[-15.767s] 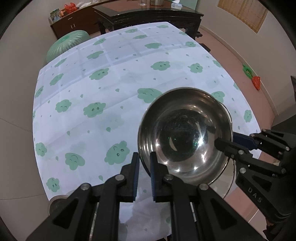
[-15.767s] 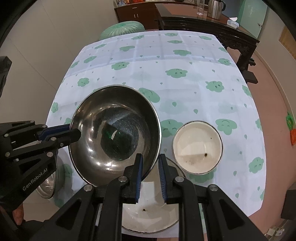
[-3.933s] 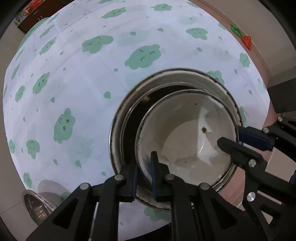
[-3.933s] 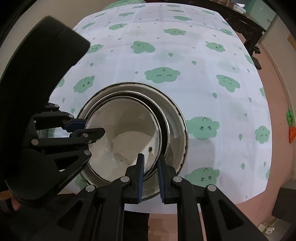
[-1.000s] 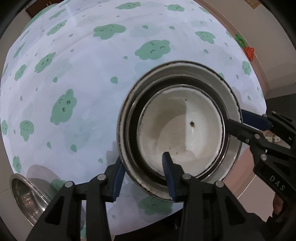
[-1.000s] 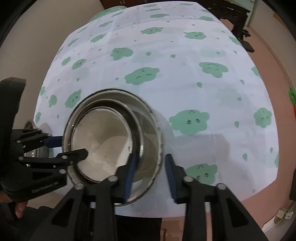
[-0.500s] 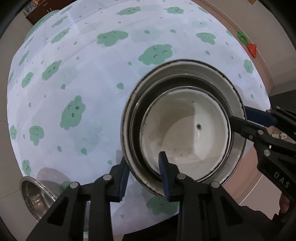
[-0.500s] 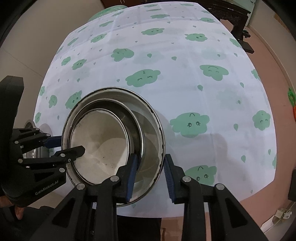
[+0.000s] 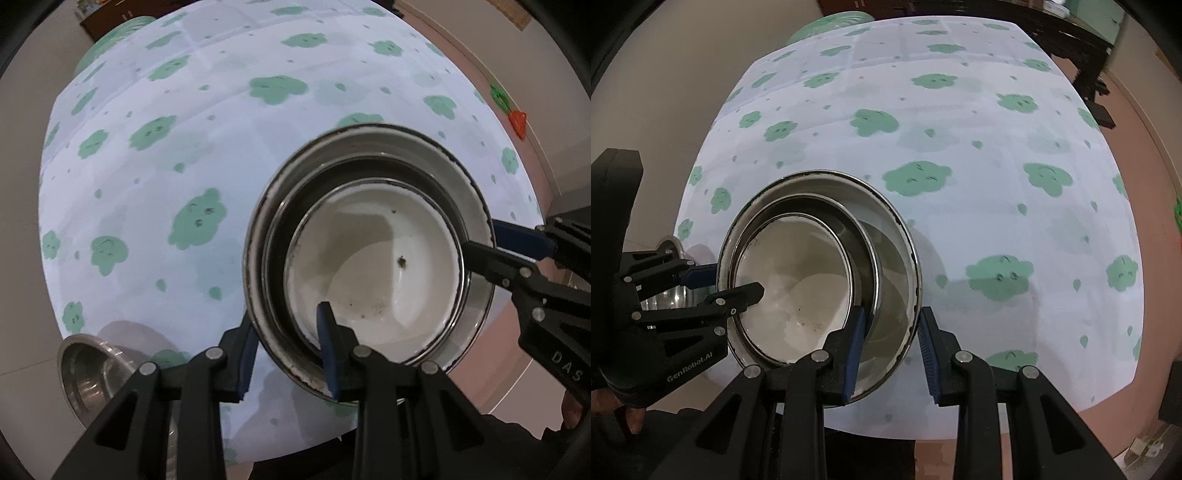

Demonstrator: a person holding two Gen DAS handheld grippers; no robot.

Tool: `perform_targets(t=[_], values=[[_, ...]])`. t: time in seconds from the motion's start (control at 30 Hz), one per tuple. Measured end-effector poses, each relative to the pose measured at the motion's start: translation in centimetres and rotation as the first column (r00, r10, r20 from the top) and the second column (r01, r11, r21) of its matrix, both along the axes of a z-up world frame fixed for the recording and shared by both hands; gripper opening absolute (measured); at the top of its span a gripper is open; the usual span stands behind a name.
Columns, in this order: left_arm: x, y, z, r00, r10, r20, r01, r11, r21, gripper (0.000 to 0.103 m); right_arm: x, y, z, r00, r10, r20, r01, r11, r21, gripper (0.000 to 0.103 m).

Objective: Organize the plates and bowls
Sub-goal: 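Lift the nested bowl stack with both grippers and carry it along the table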

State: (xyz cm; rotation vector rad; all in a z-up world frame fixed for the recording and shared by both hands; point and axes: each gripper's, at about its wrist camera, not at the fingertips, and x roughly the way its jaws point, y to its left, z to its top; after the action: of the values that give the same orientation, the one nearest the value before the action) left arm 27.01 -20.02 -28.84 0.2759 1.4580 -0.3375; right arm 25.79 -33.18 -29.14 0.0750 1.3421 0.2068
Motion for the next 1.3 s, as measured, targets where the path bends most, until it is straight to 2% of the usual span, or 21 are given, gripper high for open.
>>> perform_targets(t=[0.6, 0.7, 0.9, 1.3], values=[[0.6, 9.8, 2.7, 0.989, 0.138, 0.050, -0.137, 0.990, -0.021, 0.029, 1.6, 7.1, 3.2, 0.989, 0.145, 0.037, -0.145, 0.989, 0.004, 0.032], [0.4, 11.2, 3.7, 0.984, 0.156, 0.081, -0.156, 0.988, -0.011, 0.029, 1.8, 8.4, 3.7, 0.985, 0.168, 0.045, -0.169, 0.986, 0.007, 0.032], [0.1, 14.3, 4.8, 0.973, 0.214, 0.091, -0.213, 0.977, -0.020, 0.029, 1.9, 11.2, 5.1, 0.972, 0.224, 0.070, -0.225, 0.974, 0.002, 0.032], [-1.6, 20.2, 5.0, 0.944, 0.316, 0.092, -0.316, 0.949, -0.021, 0.029, 1.7, 17.0, 5.9, 0.941, 0.327, 0.085, -0.329, 0.944, 0.006, 0.032]])
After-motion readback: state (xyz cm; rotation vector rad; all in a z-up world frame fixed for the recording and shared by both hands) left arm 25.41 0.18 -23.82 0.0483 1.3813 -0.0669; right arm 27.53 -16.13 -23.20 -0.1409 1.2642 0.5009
